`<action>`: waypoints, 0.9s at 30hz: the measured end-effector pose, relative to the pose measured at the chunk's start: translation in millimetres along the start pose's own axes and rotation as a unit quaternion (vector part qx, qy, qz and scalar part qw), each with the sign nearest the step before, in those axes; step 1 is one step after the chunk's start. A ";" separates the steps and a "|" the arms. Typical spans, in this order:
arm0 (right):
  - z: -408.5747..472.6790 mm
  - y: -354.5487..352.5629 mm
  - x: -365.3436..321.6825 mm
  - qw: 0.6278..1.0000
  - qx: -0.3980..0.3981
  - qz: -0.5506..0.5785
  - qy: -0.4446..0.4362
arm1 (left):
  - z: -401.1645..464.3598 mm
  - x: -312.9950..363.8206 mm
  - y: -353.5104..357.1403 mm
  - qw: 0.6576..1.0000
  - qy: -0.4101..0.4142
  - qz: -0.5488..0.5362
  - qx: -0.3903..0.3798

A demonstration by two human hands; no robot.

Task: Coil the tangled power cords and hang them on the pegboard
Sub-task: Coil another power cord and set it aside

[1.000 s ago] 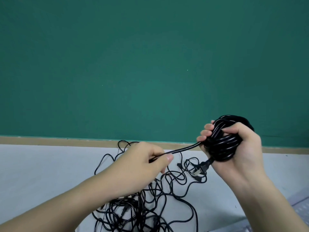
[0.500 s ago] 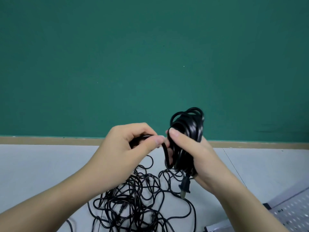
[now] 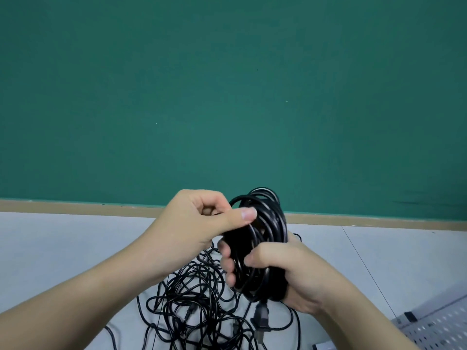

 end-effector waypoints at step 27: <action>-28.4 -49.9 -24.6 0.964 0.238 -0.090 -0.079 | 0.4 -63.5 45.2 0.970 -0.187 0.010 -0.157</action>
Point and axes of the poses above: each hand's wrist, its own z-axis towards the middle knuckle, its own y-axis out of the palm, x = y × z, the point moved 9 cm from there along z, towards the middle knuckle, and after that the axes turned 12 degrees about -x, right-handed, at the moved point
